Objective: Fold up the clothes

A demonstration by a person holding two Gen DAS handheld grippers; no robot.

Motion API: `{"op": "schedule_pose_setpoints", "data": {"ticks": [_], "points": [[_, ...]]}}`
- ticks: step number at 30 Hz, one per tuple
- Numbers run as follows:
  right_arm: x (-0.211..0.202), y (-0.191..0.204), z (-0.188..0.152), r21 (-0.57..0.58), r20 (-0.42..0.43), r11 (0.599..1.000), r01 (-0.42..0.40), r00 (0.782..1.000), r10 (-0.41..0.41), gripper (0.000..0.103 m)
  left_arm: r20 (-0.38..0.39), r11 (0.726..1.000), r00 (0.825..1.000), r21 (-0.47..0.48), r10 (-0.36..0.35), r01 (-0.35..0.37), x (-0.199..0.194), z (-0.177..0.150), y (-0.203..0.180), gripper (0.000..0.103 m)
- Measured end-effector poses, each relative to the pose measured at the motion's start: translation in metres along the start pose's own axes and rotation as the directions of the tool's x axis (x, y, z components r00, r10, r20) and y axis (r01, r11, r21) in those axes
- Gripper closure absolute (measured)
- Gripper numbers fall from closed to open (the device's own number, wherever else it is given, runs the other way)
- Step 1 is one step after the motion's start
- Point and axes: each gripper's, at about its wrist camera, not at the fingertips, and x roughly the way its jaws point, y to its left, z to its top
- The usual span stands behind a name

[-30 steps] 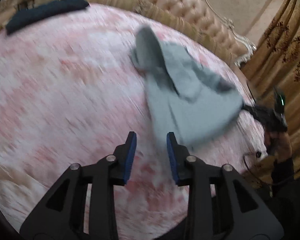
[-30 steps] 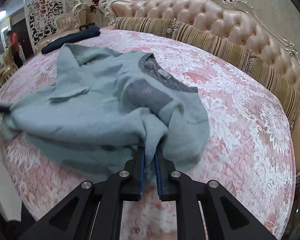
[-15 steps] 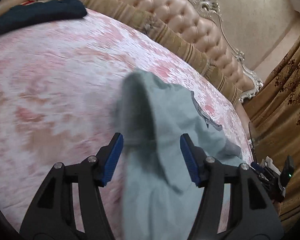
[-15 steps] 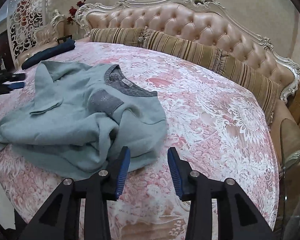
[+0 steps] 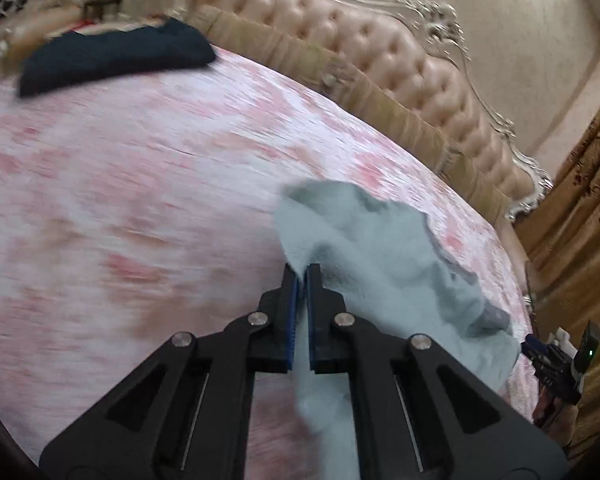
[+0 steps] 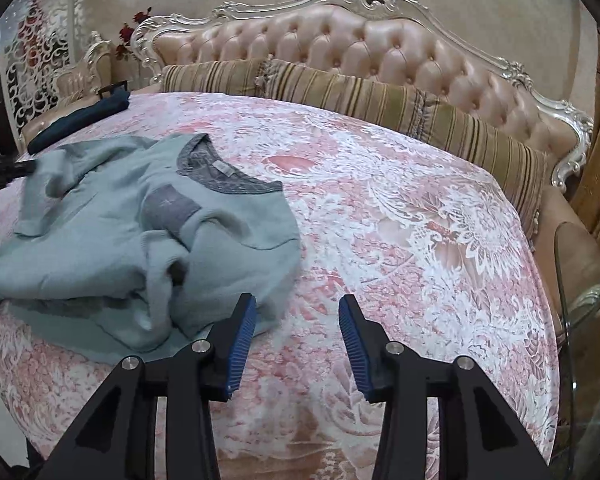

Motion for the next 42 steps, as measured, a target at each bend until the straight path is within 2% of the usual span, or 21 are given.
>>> {"op": "schedule_pose_setpoints", "data": {"ticks": [2, 7, 9, 11, 15, 16, 20, 22, 26, 31, 32, 34, 35, 36, 42], "points": [[0.005, 0.000, 0.001, 0.014, -0.010, 1.000, -0.014, 1.000, 0.014, 0.059, 0.016, 0.996, 0.996, -0.010, 0.089, -0.089, -0.014, 0.008, 0.027, 0.098], [0.013, 0.009, 0.006, 0.024, -0.006, 0.999, -0.044, 0.999, 0.044, 0.059, -0.016, 0.985, 0.985, -0.018, 0.172, -0.172, -0.030, -0.004, 0.065, 0.098], [0.014, 0.014, 0.011, 0.010, 0.007, 0.999, -0.037, 0.999, 0.037, 0.059, -0.008, 0.988, 0.988, -0.003, 0.157, -0.157, -0.027, -0.010, 0.061, 0.097], [0.016, 0.014, 0.017, 0.001, 0.008, 1.000, -0.022, 1.000, 0.022, 0.059, -0.004, 0.991, 0.991, 0.006, 0.132, -0.132, -0.024, -0.008, 0.054, 0.090], [0.027, 0.007, 0.034, 0.014, 0.016, 1.000, 0.010, 1.000, -0.010, 0.059, 0.024, 0.996, 0.998, 0.067, 0.064, -0.066, -0.010, 0.008, 0.019, 0.039], [0.032, 0.004, 0.038, 0.019, 0.014, 1.000, 0.015, 1.000, -0.015, 0.059, 0.021, 0.993, 0.998, 0.103, 0.054, -0.056, -0.002, 0.013, 0.005, 0.037], [0.055, -0.003, 0.054, 0.032, 0.000, 0.999, 0.031, 1.000, -0.031, 0.059, -0.015, 0.964, 1.000, 0.266, 0.022, -0.018, 0.035, 0.028, -0.059, 0.037], [0.065, -0.003, 0.059, 0.022, -0.010, 0.999, 0.026, 1.000, -0.026, 0.059, -0.049, 0.932, 0.999, 0.362, 0.010, 0.008, 0.062, 0.033, -0.086, 0.037], [0.086, -0.001, 0.069, 0.003, -0.029, 1.000, 0.012, 1.000, -0.012, 0.059, -0.110, 0.879, 0.991, 0.477, 0.080, -0.018, 0.123, 0.042, -0.109, 0.037], [0.106, -0.004, 0.077, -0.013, -0.050, 1.000, 0.008, 0.999, -0.009, 0.059, -0.153, 0.845, 0.979, 0.534, 0.137, -0.035, 0.176, 0.043, -0.117, 0.038], [0.110, -0.006, 0.078, -0.010, -0.055, 1.000, 0.011, 0.998, -0.011, 0.059, -0.158, 0.835, 0.975, 0.548, 0.158, -0.046, 0.184, 0.041, -0.118, 0.042], [0.115, -0.010, 0.079, -0.007, -0.064, 1.000, 0.015, 0.998, -0.015, 0.058, -0.161, 0.815, 0.963, 0.573, 0.214, -0.086, 0.199, 0.039, -0.118, 0.080], [0.117, -0.011, 0.079, -0.004, -0.068, 1.000, 0.011, 0.998, -0.011, 0.058, -0.157, 0.813, 0.959, 0.573, 0.236, -0.106, 0.202, 0.039, -0.115, 0.084], [0.119, -0.013, 0.079, 0.000, -0.071, 1.000, 0.005, 0.997, -0.005, 0.058, -0.155, 0.820, 0.961, 0.562, 0.231, -0.107, 0.201, 0.040, -0.112, 0.095], [0.129, -0.004, 0.078, -0.046, -0.101, 0.998, -0.042, 0.994, 0.037, 0.059, -0.137, 0.874, 0.978, 0.480, 0.158, -0.074, 0.184, 0.052, -0.095, 0.096]]}}
